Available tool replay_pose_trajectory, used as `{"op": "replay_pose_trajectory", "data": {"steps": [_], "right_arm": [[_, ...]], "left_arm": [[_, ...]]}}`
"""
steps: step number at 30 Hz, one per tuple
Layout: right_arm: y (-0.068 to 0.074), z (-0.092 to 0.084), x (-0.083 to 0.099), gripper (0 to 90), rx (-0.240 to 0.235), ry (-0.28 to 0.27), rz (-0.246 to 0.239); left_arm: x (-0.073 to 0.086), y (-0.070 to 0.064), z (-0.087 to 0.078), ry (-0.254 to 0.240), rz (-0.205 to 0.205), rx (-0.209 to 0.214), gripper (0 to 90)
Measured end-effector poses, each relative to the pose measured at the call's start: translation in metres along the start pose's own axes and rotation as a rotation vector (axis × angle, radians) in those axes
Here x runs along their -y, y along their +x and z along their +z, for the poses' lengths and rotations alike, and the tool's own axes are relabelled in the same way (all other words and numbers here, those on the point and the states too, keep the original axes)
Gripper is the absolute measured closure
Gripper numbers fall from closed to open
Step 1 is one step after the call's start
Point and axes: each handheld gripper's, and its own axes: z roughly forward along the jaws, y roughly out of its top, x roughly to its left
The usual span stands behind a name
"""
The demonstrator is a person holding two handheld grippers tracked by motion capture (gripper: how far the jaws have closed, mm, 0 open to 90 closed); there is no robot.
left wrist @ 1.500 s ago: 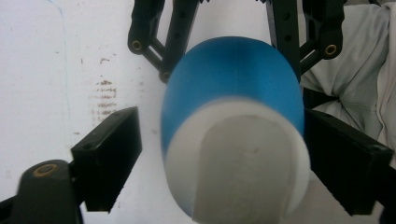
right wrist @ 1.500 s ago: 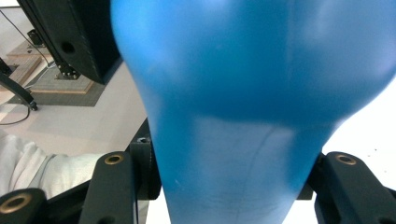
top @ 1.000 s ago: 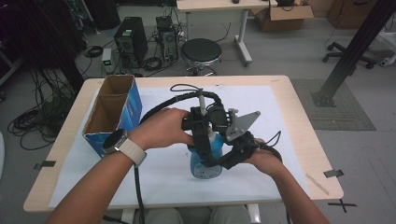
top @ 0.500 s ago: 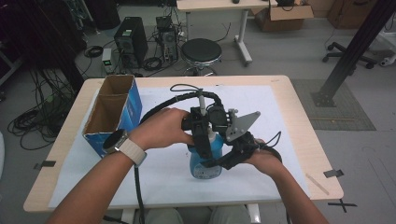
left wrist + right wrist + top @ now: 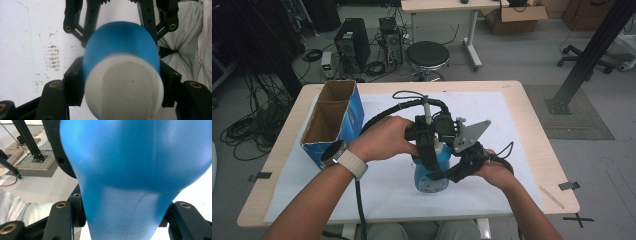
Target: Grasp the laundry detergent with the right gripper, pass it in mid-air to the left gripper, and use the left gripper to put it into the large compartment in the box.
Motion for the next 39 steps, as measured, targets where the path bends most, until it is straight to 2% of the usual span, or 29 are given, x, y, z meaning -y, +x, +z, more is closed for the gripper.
{"op": "replay_pose_trajectory", "data": {"steps": [8,10,11,12,14,15,17,19,20,22,24,25,26,28,29,30,31,32,33,34,38,39], "right_arm": [[0.000,0.001,0.000,42.6,-0.005,0.005,0.007],[-0.001,-0.003,-0.001,32.8,-0.008,-0.022,0.049],[-0.003,-0.010,0.000,28.2,0.014,-0.024,0.069],[-0.003,-0.010,0.000,28.2,0.014,-0.024,0.069],[-0.005,-0.021,0.002,22.1,0.010,-0.008,0.091],[-0.005,-0.021,0.002,22.1,0.010,-0.008,0.091],[-0.005,-0.032,0.007,16.0,0.027,0.022,0.125],[-0.006,-0.039,0.010,12.6,0.040,0.031,0.149],[-0.007,-0.043,0.012,11.8,0.045,0.037,0.163],[-0.008,-0.047,0.013,10.8,0.052,0.049,0.177],[-0.009,-0.058,0.016,9.0,0.074,0.101,0.208],[-0.009,-0.058,0.016,9.0,0.074,0.101,0.208],[-0.009,-0.065,0.017,8.2,0.094,0.141,0.223],[-0.008,-0.074,0.017,8.0,0.112,0.177,0.229],[-0.008,-0.078,0.017,8.0,0.116,0.195,0.234],[-0.008,-0.082,0.016,7.9,0.121,0.211,0.238],[-0.008,-0.087,0.016,7.9,0.131,0.226,0.243],[-0.008,-0.091,0.016,7.6,0.139,0.244,0.249],[-0.008,-0.091,0.016,7.6,0.139,0.244,0.249],[-0.008,-0.100,0.015,7.4,0.156,0.280,0.261],[-0.008,-0.117,0.010,6.8,0.200,0.355,0.261],[-0.008,-0.120,0.008,6.3,0.212,0.382,0.256]], "left_arm": [[-0.001,0.000,0.000,0.020,-0.022,0.003,38.1],[0.000,0.000,-0.001,0.028,-0.032,-0.009,38.1],[0.002,0.001,-0.002,0.033,-0.045,-0.021,38.1],[0.002,0.001,-0.002,0.033,-0.045,-0.021,38.1],[0.007,0.003,-0.006,0.026,-0.078,-0.028,38.1],[0.007,0.003,-0.006,0.026,-0.078,-0.028,38.1],[0.012,0.007,-0.011,0.025,-0.112,-0.044,38.1],[0.013,0.007,-0.013,0.025,-0.122,-0.053,38.1],[0.016,0.009,-0.016,0.034,-0.142,-0.069,38.1],[0.017,0.010,-0.018,0.037,-0.154,-0.076,38.1],[0.021,0.013,-0.024,0.041,-0.204,-0.089,38.1],[0.021,0.013,-0.024,0.041,-0.204,-0.089,38.1],[0.025,0.017,-0.028,0.037,-0.258,-0.097,38.1],[0.029,0.020,-0.033,0.042,-0.310,-0.117,38.1],[0.029,0.020,-0.033,0.042,-0.310,-0.117,38.1],[0.032,0.023,-0.037,0.049,-0.352,-0.145,38.1],[0.032,0.023,-0.037,0.049,-0.352,-0.145,38.1],[0.035,0.026,-0.042,0.066,-0.387,-0.167,38.1],[0.035,0.026,-0.042,0.066,-0.387,-0.167,38.1],[0.039,0.030,-0.047,0.077,-0.422,-0.183,38.1],[0.045,0.036,-0.057,0.099,-0.521,-0.216,38.1],[0.045,0.036,-0.057,0.099,-0.521,-0.216,38.1]]}}
